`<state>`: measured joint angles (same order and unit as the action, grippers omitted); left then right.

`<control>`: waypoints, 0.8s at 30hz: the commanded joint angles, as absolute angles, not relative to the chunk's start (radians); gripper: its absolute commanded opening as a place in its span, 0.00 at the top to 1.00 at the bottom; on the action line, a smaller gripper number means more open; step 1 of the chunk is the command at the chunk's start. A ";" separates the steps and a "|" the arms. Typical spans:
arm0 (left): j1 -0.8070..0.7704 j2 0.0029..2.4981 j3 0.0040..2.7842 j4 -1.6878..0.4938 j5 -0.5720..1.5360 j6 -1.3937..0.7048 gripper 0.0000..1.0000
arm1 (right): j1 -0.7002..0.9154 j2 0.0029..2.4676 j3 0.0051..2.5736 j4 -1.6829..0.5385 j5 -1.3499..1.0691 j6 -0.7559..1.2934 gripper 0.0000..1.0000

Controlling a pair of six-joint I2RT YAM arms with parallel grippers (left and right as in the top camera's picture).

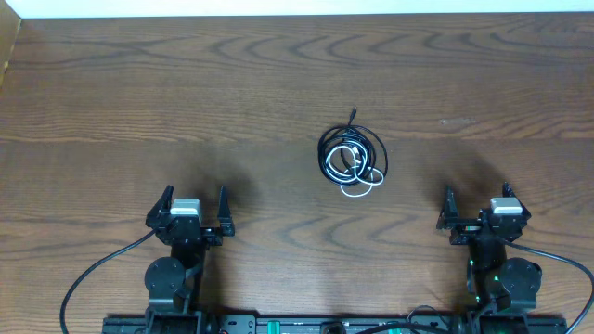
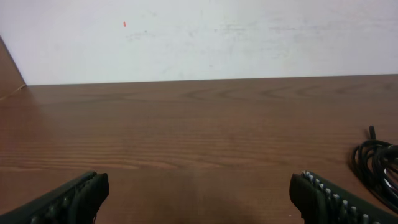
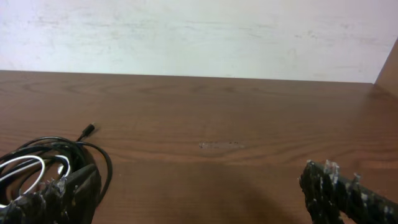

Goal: Untangle cables

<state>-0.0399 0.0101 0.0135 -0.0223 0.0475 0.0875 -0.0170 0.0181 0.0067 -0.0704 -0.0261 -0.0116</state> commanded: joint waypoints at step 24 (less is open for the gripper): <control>-0.035 0.004 0.007 -0.067 0.038 0.056 0.02 | -0.009 0.011 0.006 -0.075 -0.004 -0.008 0.01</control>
<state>-0.0399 0.0101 0.0135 -0.0219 0.0471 0.0792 -0.0170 0.0181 0.0067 -0.0704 -0.0200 -0.0116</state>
